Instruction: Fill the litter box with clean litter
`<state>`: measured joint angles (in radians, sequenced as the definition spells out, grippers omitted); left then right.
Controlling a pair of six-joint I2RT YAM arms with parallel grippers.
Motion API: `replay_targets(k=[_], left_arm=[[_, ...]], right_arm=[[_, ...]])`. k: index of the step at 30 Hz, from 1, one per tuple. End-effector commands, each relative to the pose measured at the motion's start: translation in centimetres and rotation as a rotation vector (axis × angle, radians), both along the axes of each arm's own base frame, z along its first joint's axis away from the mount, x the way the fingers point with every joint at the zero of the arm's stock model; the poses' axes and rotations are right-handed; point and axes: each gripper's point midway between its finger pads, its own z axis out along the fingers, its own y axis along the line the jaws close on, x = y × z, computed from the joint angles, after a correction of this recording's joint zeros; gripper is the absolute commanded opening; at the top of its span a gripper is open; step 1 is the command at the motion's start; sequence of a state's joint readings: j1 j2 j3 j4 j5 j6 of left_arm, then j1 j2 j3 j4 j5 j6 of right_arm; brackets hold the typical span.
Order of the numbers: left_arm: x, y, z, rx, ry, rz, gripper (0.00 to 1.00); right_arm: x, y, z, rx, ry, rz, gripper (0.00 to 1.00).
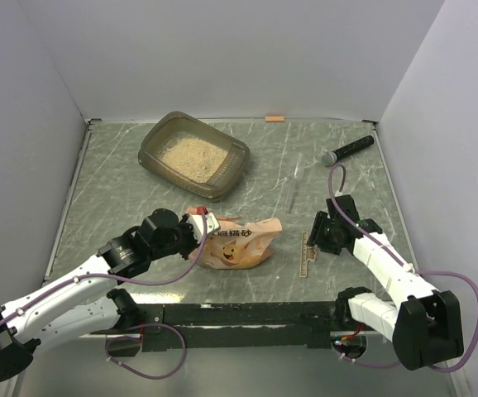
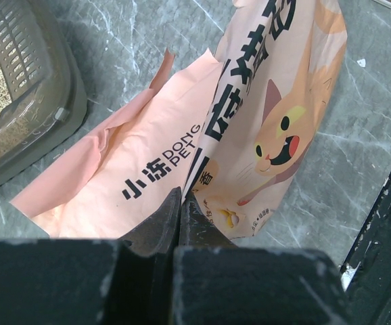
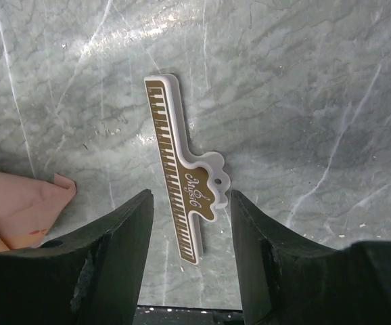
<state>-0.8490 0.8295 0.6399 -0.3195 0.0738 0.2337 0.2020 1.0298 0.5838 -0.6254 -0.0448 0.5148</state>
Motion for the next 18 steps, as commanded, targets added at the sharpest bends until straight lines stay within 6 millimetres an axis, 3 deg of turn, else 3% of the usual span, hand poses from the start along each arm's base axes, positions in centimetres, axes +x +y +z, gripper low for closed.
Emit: replay_targets(k=[1, 12, 15, 18], left_arm=[[1.1, -1.0, 3.7, -0.093, -0.059, 0.021, 0.01], [1.2, -1.1, 3.4, -0.088, -0.051, 0.017, 0.01], [1.2, -1.1, 3.5, -0.090, -0.052, 0.019, 0.01], [1.2, -1.1, 3.5, -0.090, -0.053, 0.018, 0.01]], right_arm=[[0.5, -0.3, -0.6, 0.011, -0.001, -0.074, 0.56], [-0.1, 0.2, -2.7, 0.042, 0.049, -0.098, 0.51], [-0.2, 0.4, -3.2, 0.054, 0.060, -0.090, 0.44], [-0.3, 0.6, -3.8, 0.063, 0.067, -0.088, 0.27]])
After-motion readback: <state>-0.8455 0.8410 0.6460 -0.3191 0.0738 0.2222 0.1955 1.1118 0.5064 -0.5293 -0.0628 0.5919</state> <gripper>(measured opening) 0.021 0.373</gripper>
